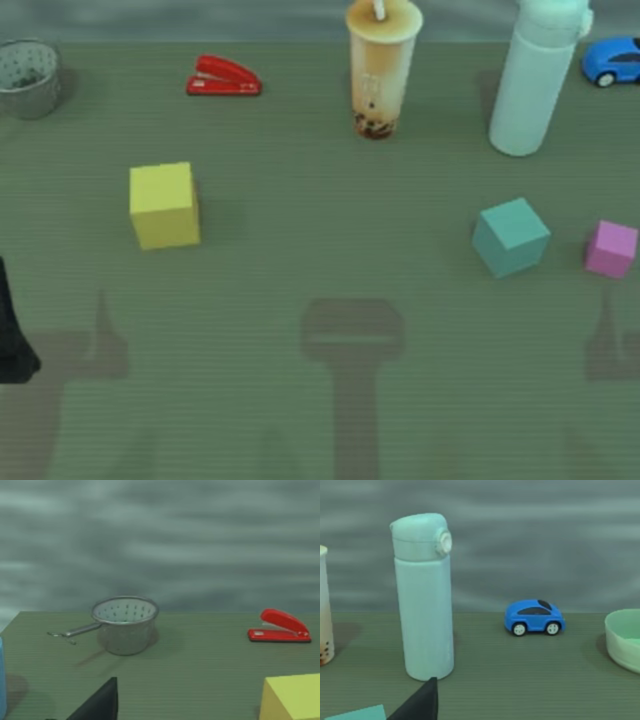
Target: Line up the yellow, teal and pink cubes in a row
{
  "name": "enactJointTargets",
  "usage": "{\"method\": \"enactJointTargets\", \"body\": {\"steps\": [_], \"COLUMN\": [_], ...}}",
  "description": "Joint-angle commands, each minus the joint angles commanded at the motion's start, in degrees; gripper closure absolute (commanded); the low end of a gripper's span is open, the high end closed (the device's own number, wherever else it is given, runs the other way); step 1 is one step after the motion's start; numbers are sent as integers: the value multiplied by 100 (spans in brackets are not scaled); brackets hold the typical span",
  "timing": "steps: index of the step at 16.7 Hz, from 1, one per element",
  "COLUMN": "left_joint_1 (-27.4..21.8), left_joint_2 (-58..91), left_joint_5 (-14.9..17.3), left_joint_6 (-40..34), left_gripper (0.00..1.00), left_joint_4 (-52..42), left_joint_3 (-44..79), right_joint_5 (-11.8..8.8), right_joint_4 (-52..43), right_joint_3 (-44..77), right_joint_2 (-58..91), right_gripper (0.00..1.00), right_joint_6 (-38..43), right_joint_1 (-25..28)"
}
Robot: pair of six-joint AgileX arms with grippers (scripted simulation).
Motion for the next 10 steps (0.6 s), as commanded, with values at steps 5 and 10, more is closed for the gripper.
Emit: {"method": "enactJointTargets", "body": {"steps": [5, 10], "left_joint_1": [0, 0], "left_joint_2": [0, 0], "left_joint_5": [0, 0], "left_joint_6": [0, 0], "left_gripper": [0, 0], "left_joint_4": [0, 0], "left_joint_3": [0, 0], "right_joint_5": [-11, -1], "right_joint_4": [-248, -1332], "right_joint_3": [352, 2012], "right_joint_2": [354, 2171], "right_gripper": [0, 0], "right_joint_6": [-255, -1351], "right_joint_1": [29, 97]}}
